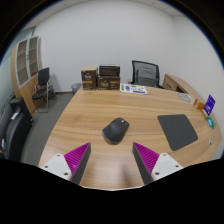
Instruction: Arrange mouse
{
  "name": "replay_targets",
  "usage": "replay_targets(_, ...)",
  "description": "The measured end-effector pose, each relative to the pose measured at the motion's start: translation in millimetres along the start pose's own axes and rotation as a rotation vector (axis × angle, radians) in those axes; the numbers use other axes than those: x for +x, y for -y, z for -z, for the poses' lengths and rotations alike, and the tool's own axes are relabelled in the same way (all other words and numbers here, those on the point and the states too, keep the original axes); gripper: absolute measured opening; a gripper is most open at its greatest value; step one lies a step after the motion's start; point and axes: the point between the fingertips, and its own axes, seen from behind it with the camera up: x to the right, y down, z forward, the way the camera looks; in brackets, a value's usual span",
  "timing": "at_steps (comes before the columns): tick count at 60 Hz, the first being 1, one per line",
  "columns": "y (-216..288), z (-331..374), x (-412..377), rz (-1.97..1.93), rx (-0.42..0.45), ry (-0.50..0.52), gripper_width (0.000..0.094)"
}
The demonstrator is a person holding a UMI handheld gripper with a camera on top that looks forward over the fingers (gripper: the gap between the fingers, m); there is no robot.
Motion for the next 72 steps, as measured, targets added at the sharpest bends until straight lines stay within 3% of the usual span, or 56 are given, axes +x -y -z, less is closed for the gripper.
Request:
replay_targets(35,13.2,-114.8,11.8,-0.036,-0.049,-0.031,0.0863)
replay_targets(72,39.3,-171.2,-5.4,-0.04,-0.071,0.043,0.086)
